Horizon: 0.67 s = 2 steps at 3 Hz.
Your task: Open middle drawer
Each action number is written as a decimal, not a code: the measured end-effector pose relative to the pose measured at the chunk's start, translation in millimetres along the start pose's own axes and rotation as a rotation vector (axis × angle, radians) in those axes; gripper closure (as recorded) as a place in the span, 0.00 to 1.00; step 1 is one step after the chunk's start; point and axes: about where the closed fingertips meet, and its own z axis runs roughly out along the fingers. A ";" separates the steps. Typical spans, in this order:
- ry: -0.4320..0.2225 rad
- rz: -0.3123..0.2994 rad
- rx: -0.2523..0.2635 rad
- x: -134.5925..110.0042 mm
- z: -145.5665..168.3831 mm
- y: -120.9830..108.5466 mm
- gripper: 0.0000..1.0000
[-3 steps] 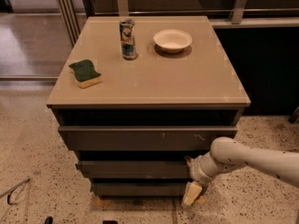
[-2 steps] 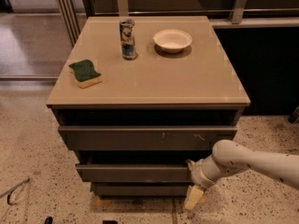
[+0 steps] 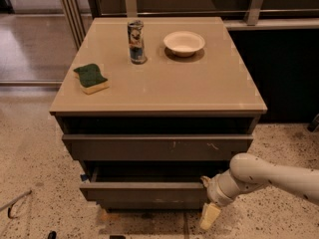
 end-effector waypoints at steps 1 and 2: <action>0.007 0.026 -0.027 8.7 -11.6 37.1 0.00; 0.007 0.026 -0.027 8.7 -11.6 37.1 0.00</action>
Offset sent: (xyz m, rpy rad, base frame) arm -0.1215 -0.0182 0.0504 -0.0127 0.0938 -0.0211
